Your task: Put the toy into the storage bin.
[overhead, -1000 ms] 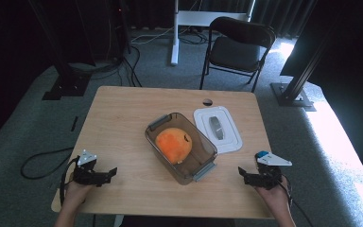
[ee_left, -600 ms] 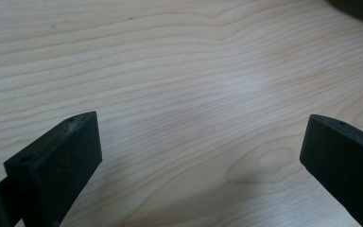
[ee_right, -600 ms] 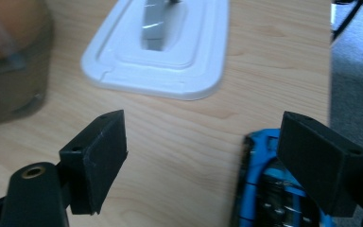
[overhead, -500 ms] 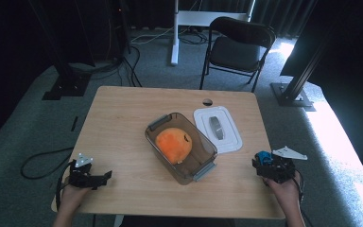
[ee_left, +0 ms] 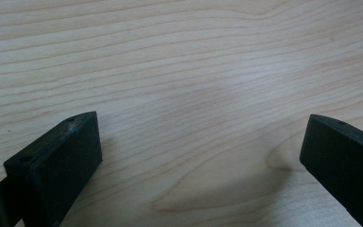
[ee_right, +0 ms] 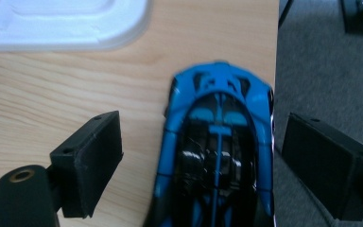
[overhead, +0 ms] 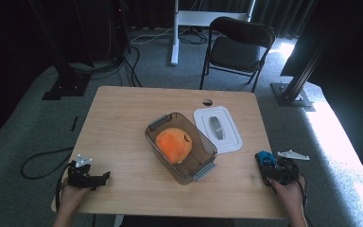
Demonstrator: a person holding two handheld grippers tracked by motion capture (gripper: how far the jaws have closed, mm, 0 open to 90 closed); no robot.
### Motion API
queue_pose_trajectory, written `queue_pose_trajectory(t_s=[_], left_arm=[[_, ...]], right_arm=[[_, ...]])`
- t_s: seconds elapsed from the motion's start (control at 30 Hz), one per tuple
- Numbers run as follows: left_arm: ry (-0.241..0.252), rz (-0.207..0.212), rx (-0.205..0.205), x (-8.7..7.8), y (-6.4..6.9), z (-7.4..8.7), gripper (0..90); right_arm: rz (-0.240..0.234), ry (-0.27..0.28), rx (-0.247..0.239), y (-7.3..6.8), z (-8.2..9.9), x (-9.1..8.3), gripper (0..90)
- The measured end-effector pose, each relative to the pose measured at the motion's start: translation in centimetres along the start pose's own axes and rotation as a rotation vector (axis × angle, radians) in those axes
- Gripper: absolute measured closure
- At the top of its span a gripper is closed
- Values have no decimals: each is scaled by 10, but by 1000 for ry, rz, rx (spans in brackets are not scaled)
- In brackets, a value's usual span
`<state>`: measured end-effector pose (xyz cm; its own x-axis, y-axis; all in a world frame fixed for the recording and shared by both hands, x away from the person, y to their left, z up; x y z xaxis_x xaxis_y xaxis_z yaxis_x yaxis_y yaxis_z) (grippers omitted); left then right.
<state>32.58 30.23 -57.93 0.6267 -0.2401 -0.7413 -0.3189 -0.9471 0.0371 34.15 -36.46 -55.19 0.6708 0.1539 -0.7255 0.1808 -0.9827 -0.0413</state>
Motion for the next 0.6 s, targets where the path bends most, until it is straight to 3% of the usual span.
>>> queue_pose_trajectory(t_s=[0.17, 0.33, 0.6], left_arm=[[-2, -43, 28, 3, 1, 0, 3], [11, -72, 7, 4, -1, 0, 4], [18, -75, 4, 5, -1, 0, 4]], right_arm=[[0, -42, 29, 7, 10, 10, 139], [-3, -64, 26, 7, 16, 16, 175], [-19, -74, 25, 6, 15, 17, 229]])
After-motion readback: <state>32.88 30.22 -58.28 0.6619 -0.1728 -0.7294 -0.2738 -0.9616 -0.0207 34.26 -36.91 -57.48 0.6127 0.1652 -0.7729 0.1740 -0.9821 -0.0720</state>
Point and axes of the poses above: each handheld gripper's, and its own axes: x roughly forward along the jaws, z roughly out of its underside, y roughly to its right, the point moved 5 cm from there along x, roughly forward along the jaws, and after that the axes turned 1 degree about x, right-handed, at the moved point
